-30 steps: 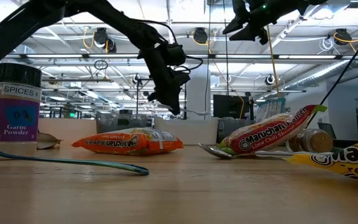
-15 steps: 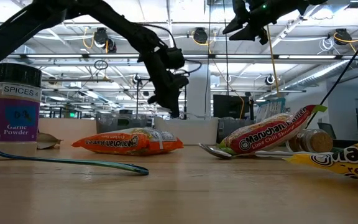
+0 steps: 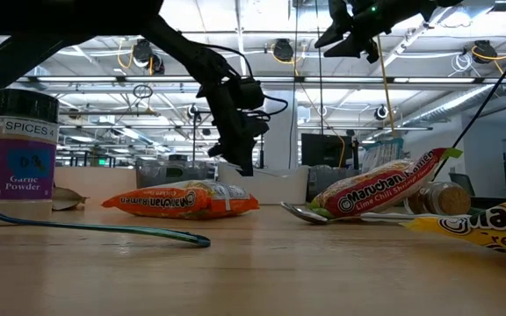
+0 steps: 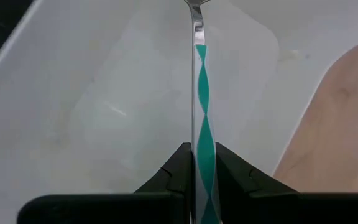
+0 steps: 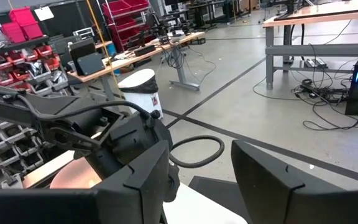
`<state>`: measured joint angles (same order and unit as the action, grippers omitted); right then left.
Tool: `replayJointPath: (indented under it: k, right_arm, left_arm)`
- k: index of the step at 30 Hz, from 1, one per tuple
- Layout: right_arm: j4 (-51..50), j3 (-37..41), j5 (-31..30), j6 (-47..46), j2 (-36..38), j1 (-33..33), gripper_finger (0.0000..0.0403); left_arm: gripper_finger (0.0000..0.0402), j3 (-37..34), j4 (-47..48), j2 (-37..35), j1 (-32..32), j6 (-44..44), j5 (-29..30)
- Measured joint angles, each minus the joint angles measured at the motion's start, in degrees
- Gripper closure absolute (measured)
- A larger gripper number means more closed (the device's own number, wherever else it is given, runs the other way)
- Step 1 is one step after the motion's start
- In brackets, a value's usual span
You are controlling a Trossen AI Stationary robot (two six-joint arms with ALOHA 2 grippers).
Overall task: Pick & Place Food Item
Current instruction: Put the bottom blue spoon into the white bin
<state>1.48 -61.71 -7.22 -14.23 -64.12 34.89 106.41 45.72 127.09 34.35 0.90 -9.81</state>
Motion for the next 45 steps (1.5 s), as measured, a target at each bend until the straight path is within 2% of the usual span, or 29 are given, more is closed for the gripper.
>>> replayJointPath:
  k: [4,30,45]
  right_arm:
    - [0.0,0.0,-0.02,-0.01,0.0,0.0,0.0238]
    - [-0.02,0.02,0.04,-0.06,0.0,-0.02,0.0238]
    - [-0.04,0.02,0.04,-0.06,0.0,-0.02,0.0238]
  left_arm:
    - [0.0358,0.0,-0.87,0.0,-0.33,-0.35,1.71]
    - [0.0358,0.04,0.74,3.58,-0.39,0.79,0.42]
    - [0.0342,0.04,0.69,3.58,-0.24,1.08,0.66]
